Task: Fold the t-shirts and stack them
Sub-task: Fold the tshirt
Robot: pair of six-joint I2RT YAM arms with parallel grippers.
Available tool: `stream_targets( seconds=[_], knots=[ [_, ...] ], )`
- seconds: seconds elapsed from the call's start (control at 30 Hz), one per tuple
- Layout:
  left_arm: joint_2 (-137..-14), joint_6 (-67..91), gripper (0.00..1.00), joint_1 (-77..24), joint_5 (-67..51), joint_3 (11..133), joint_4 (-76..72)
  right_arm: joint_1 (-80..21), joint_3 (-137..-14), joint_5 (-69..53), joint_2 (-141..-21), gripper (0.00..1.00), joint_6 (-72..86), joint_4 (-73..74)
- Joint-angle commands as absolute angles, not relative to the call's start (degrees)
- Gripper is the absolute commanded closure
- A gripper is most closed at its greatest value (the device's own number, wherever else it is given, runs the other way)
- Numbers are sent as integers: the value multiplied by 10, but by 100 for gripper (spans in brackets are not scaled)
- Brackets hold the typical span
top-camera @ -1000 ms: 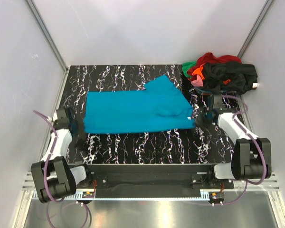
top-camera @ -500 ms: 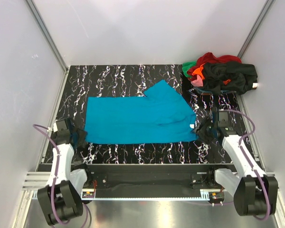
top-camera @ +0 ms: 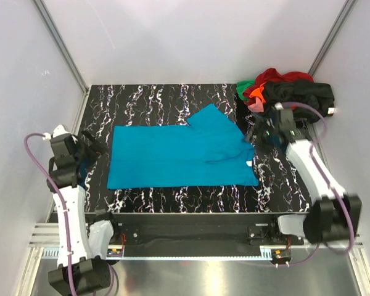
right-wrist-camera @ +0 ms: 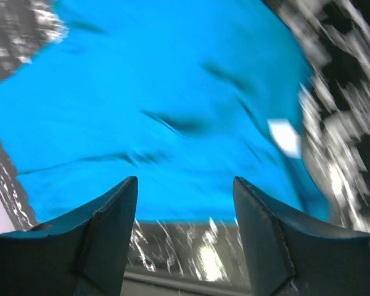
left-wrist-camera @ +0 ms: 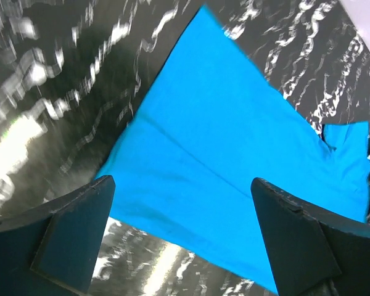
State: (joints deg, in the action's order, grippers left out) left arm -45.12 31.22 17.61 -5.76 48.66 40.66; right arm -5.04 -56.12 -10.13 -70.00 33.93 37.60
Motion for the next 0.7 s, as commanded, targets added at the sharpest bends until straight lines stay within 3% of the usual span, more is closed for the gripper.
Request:
stream_targets(
  seconds=[0.0,0.33,0.5,0.57,0.67],
  knots=[
    [-464,219,1,159,-8,529,455,-107,-702,-84,-813,29,260,340],
    [-471,227,1,132,-2,502,436,-148,-1137,-38,-1218,30,217,356],
    [-457,229,1,133,-4,501,433,-151,-1382,-18,-1396,31,202,450],
    [-449,229,1,132,-8,500,432,-150,-1507,-16,-1478,30,193,489],
    [-436,228,1,130,-13,498,429,-151,-1584,-12,-1541,24,174,494]
  ],
)
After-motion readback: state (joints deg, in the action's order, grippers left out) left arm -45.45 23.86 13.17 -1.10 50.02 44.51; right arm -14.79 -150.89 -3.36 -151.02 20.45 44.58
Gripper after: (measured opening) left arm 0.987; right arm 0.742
